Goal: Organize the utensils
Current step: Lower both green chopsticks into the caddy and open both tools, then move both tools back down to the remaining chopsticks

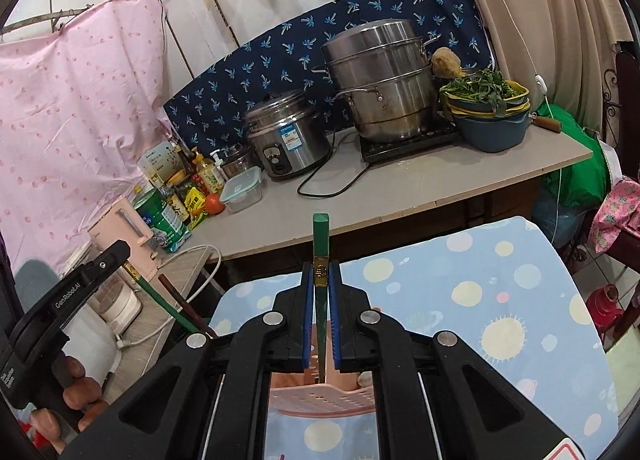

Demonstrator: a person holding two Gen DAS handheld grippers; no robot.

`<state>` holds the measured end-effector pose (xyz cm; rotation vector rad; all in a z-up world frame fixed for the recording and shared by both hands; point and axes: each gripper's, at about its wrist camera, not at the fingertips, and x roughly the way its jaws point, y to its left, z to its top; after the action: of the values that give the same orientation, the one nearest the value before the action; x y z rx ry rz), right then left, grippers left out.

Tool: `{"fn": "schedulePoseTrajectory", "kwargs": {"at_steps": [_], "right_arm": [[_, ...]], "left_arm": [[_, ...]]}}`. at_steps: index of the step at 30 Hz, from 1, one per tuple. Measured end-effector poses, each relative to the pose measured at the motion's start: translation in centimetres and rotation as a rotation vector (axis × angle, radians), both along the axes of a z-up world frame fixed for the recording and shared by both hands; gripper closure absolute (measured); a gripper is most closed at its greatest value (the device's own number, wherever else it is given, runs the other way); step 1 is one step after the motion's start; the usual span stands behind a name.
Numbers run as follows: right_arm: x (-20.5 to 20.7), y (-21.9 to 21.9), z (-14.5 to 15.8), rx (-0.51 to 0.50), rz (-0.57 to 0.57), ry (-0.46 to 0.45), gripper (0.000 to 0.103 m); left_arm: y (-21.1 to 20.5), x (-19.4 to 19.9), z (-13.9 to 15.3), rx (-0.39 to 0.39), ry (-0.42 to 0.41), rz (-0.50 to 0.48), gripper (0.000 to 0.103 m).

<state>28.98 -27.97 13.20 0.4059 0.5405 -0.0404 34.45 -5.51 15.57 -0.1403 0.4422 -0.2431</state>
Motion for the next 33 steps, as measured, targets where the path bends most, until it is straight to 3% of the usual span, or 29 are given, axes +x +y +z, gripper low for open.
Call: {"fn": "schedulePoseTrajectory", "kwargs": {"at_steps": [6,9,14,18,22,27,33], "right_arm": [[0.2,0.3,-0.9,-0.021,0.010,0.028,0.094],[0.0,0.4,-1.0,-0.031,0.006,0.027,0.085],[-1.0,0.3,-0.8,-0.025,0.000,0.022,0.081],[-2.5,0.6,-0.3,-0.044,0.003,0.018,0.077],[-5.1,1.1,0.0,-0.069,0.013,0.031,0.073],[-9.4,1.6,-0.9,-0.085,0.036,0.080,0.068],[-15.0,2.2,-4.8,-0.093,0.045,0.195,0.067]], "left_arm": [[-0.1,0.8,-1.9,0.009,0.051,-0.002,0.096],[0.4,0.8,-2.3,-0.018,0.067,-0.003,0.095],[1.5,0.0,-2.6,-0.065,0.094,-0.001,0.071],[2.2,-1.7,-2.4,-0.073,0.099,-0.011,0.068],[2.9,-4.2,-2.2,-0.060,0.112,-0.013,0.053],[3.4,-8.1,-3.2,0.010,0.172,-0.043,0.052],[4.3,-12.8,-7.2,0.093,0.285,-0.041,0.052]]}}
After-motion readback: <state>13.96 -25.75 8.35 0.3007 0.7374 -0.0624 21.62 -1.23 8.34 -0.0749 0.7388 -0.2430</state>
